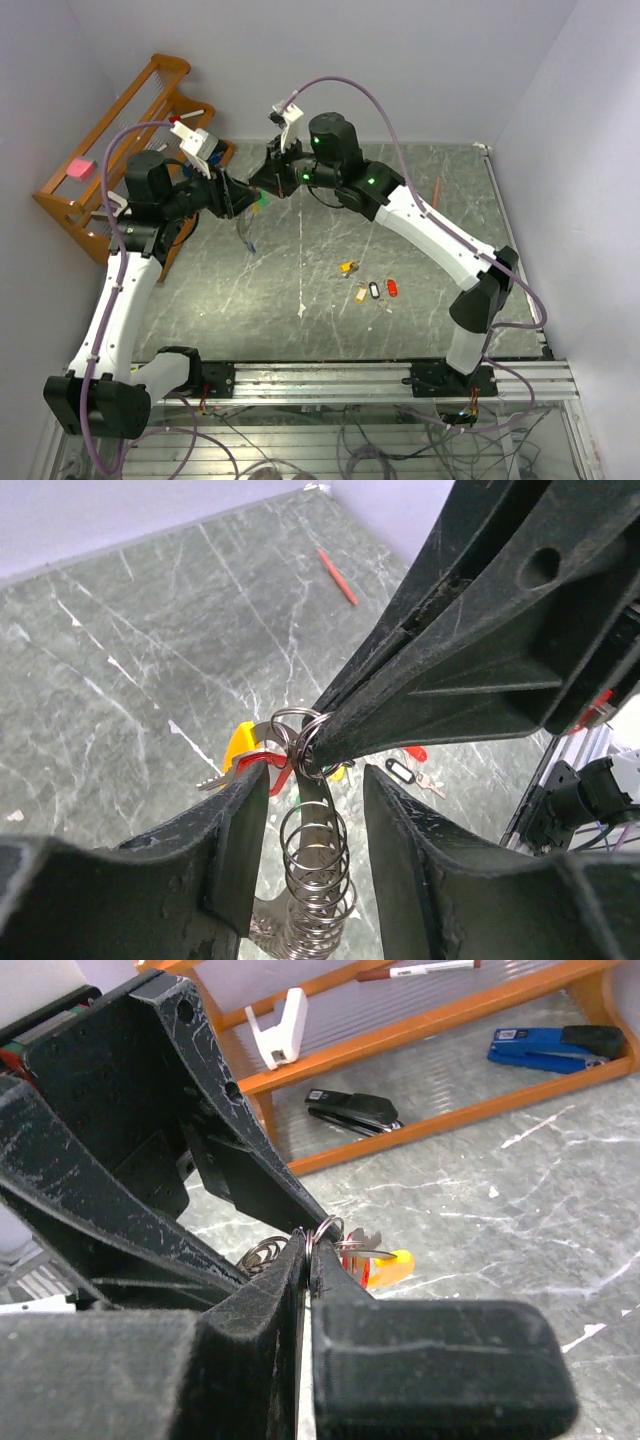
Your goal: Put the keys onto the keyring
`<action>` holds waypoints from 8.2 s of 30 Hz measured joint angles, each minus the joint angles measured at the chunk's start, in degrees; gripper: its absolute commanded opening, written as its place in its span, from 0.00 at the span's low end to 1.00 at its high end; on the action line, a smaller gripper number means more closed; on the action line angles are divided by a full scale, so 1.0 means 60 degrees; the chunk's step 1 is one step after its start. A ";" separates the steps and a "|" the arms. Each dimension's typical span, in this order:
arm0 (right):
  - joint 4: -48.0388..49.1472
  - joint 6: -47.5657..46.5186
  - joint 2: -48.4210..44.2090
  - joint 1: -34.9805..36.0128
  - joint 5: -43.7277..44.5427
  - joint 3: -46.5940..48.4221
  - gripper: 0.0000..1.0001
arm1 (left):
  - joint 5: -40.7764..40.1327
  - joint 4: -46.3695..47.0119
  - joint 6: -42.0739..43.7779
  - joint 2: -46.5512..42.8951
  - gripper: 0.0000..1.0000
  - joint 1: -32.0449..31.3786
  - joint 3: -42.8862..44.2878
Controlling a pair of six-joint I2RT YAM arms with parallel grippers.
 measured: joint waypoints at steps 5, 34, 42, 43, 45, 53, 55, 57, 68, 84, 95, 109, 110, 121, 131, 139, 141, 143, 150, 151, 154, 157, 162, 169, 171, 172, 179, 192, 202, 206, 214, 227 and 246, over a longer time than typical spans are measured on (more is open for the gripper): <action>0.0335 0.0015 -0.0357 -0.0055 -0.0466 -0.0342 0.00 | 0.0306 0.0357 -0.0004 -0.0277 0.50 0.0000 -0.0033; 0.2648 0.1158 -0.1497 -0.1035 -0.3100 -0.2594 0.00 | 0.2113 -0.0219 0.1807 -0.0550 0.44 0.0000 -0.0149; 0.3224 0.1479 -0.1552 -0.1326 -0.3923 -0.2572 0.00 | 0.2160 -0.0637 0.2353 -0.0656 0.45 0.0000 -0.0149; 0.3249 0.1494 -0.1552 -0.1326 -0.3996 -0.2572 0.00 | 0.2157 -0.0634 0.2350 -0.0667 0.45 0.0000 -0.0149; 0.3337 0.1526 -0.1552 -0.1330 -0.4124 -0.2572 0.00 | 0.2142 -0.0608 0.2299 -0.0674 0.45 0.0000 -0.0149; 0.3501 0.1577 -0.1661 -0.1330 -0.4273 -0.2663 0.00 | 0.1486 -0.0277 0.1876 -0.0678 0.45 -0.0029 -0.0149; 0.3515 0.1574 -0.1741 -0.1330 -0.4255 -0.2732 0.00 | 0.1341 -0.0127 0.1687 -0.0674 0.45 -0.0036 -0.0149; 0.3512 0.1577 -0.1818 -0.1326 -0.4207 -0.2801 0.00 | 0.1177 0.0044 0.1450 -0.0674 0.46 -0.0036 -0.0149; 0.3501 0.1519 -0.1847 -0.1024 -0.3650 -0.2889 0.00 | 0.1078 0.1082 0.0372 -0.0637 0.48 -0.0036 -0.0153; 0.3570 0.1610 -0.1847 -0.0914 -0.3344 -0.2892 0.00 | 0.1355 0.1927 -0.0200 -0.0630 0.48 -0.0120 -0.0346; 0.3614 0.1698 -0.1796 -0.0863 -0.3435 -0.2943 0.00 | 0.1545 0.2543 -0.0645 -0.0627 0.41 -0.0182 -0.0539; 0.3668 0.1708 -0.1796 -0.0863 -0.3442 -0.2958 0.00 | 0.1719 0.2721 -0.0739 -0.0627 0.19 -0.0197 -0.0608; 0.3676 0.1712 -0.1796 -0.0863 -0.3442 -0.2958 0.00 | 0.1723 0.2721 -0.0739 -0.0627 0.18 -0.0197 -0.0608; 0.3978 0.1851 -0.1796 -0.0860 -0.3504 -0.3093 0.25 | 0.1716 0.2714 -0.0521 -0.0747 0.07 -0.0200 -0.0652; 0.3931 0.1785 -0.1796 -0.0816 -0.3439 -0.3107 0.29 | 0.1920 0.2211 -0.0011 -0.0885 0.07 -0.0222 -0.0656; 0.3289 0.1530 -0.2204 -0.1566 -0.3187 -0.3166 0.33 | 0.2226 0.0652 0.1402 -0.0922 0.07 -0.0226 -0.0521; 0.3235 0.1515 -0.2565 -0.2065 -0.3177 -0.3279 0.35 | 0.2426 0.0397 0.1665 -0.0925 0.07 -0.0226 -0.0441; 0.3147 0.1421 -0.2918 -0.2484 -0.3115 -0.3337 0.36 | 0.2634 0.0288 0.1741 -0.0933 0.07 -0.0226 -0.0390; 0.3075 0.0980 -0.3282 -0.2579 -0.3708 -0.3442 0.36 | 0.3464 0.0277 0.1741 -0.1056 0.07 -0.0226 -0.0350; 0.3180 0.0998 -0.3282 -0.2575 -0.4044 -0.3588 0.35 | 0.3606 0.0273 0.1767 -0.1089 0.07 -0.0226 -0.0350; 0.3534 0.1155 -0.3271 -0.2575 -0.5042 -0.4138 0.35 | 0.3996 0.0273 0.1883 -0.1180 0.07 -0.0226 -0.0350; 0.3563 0.1268 -0.3166 -0.2579 -0.5898 -0.4426 0.35 | 0.4437 0.0051 0.2401 -0.1286 0.07 -0.0226 -0.0284; 0.3410 0.1337 -0.2918 -0.2616 -0.6586 -0.4441 0.31 | 0.4878 -0.1468 0.4572 -0.1326 0.07 -0.0233 0.0215; 0.1887 0.0073 -0.3075 -0.2601 -0.4532 -0.4207 0.42 | 0.4918 -0.2987 0.6757 -0.1268 0.07 -0.0233 0.0382; 0.1679 -0.0408 -0.3333 -0.2565 -0.3850 -0.4299 0.52 | 0.4870 -0.3122 0.7045 -0.1249 0.07 -0.0233 0.0382; 0.1632 -0.0579 -0.3486 -0.2554 -0.3628 -0.4382 0.66 | 0.4852 -0.3191 0.7176 -0.1242 0.07 -0.0233 0.0382; 0.1708 -0.1494 -0.4335 -0.2335 -0.3235 -0.5053 0.62 | 0.4659 -0.3348 0.7726 -0.1228 0.07 -0.0233 0.0382; 0.1796 -0.0776 -0.3071 -0.1377 -0.3927 -0.4550 0.48 | 0.4495 -0.2517 0.6863 -0.1224 0.07 -0.0233 0.0062; 0.2142 0.0007 -0.3049 -0.1432 -0.4674 -0.4284 0.41 | 0.4426 -0.2171 0.6550 -0.1089 0.07 -0.0233 -0.0197; 0.2626 0.0495 -0.2936 -0.1432 -0.5289 -0.4258 0.39 | 0.4408 -0.2044 0.6488 -0.1009 0.07 -0.0233 -0.0197; 0.3166 0.1096 -0.2422 -0.1410 -0.5898 -0.4258 0.38 | 0.4320 -0.1927 0.6390 -0.0863 0.07 -0.0306 -0.0197; 0.3366 0.1384 -0.2149 -0.1137 -0.6138 -0.3894 0.29 | 0.4058 -0.1814 0.6393 -0.0838 0.07 -0.0430 -0.0222; 0.2357 0.1151 -0.1756 -0.0994 -0.6145 -0.3490 0.27 | 0.3854 -0.1676 0.6251 -0.0834 0.07 -0.0554 -0.0433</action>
